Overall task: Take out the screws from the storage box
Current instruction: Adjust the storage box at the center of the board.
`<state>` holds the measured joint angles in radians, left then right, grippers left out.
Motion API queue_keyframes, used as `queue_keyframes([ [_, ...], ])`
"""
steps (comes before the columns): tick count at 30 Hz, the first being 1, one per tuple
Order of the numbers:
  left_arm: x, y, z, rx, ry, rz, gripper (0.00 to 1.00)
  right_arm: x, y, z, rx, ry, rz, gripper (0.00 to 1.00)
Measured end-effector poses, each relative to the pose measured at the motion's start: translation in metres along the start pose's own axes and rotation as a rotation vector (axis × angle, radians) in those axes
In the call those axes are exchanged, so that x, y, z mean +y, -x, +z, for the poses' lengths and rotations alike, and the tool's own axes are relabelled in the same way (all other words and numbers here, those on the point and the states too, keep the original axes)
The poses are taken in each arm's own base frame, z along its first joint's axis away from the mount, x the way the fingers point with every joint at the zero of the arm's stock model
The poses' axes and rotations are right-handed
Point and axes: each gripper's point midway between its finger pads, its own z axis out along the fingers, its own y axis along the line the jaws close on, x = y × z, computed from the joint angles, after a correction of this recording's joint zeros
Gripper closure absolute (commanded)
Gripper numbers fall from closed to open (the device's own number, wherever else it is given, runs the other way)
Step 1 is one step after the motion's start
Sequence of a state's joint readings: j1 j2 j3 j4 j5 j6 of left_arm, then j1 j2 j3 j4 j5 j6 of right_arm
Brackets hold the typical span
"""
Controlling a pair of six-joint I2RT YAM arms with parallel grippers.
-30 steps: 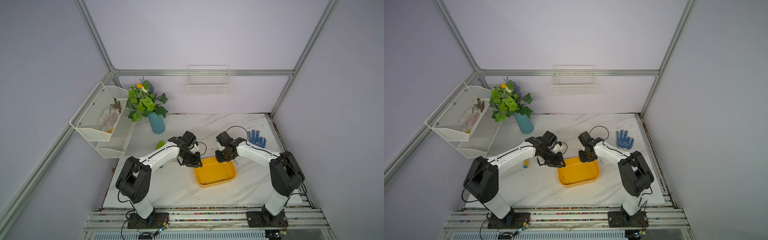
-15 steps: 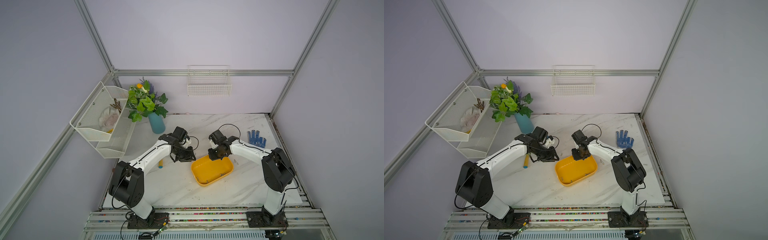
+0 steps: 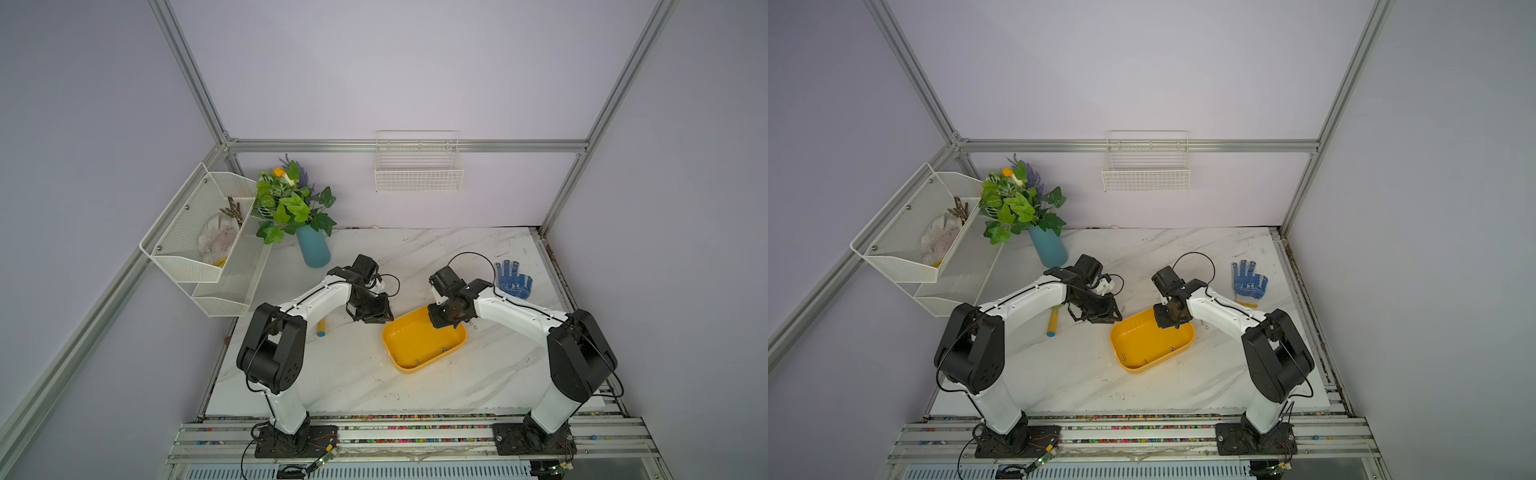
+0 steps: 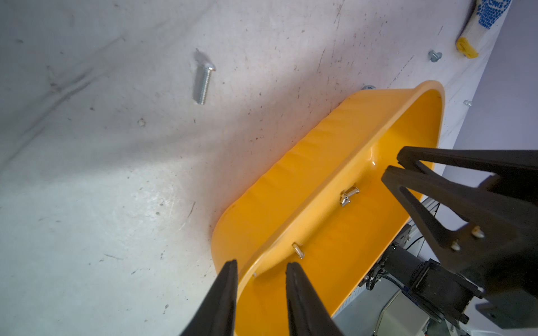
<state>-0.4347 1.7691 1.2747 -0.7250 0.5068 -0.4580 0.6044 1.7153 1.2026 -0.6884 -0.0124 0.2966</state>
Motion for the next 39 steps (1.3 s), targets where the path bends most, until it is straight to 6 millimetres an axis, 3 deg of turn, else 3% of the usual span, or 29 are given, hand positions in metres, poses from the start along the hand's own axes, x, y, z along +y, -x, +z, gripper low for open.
queue_keyframes([
  [4, -0.009, -0.006, 0.001, 0.015, -0.032, 0.021, 0.67, 0.001, 0.006, 0.012, 0.015, -0.011, -0.002, 0.68],
  [11, -0.006, -0.026, 0.007, 0.056, -0.036, 0.014, 0.67, 0.006, 0.020, 0.026, 0.014, -0.009, -0.006, 0.68],
  [19, -0.036, -0.044, 0.016, 0.101, -0.091, 0.081, 0.66, 0.009, 0.024, 0.036, 0.008, 0.001, -0.011, 0.68],
  [29, -0.002, -0.002, -0.010, -0.071, 0.014, 0.016, 0.65, 0.014, 0.028, 0.039, -0.005, 0.009, -0.018, 0.68],
  [39, 0.015, 0.004, 0.010, -0.060, 0.053, -0.001, 0.66, 0.014, 0.026, 0.041, -0.003, 0.009, -0.019, 0.68],
])
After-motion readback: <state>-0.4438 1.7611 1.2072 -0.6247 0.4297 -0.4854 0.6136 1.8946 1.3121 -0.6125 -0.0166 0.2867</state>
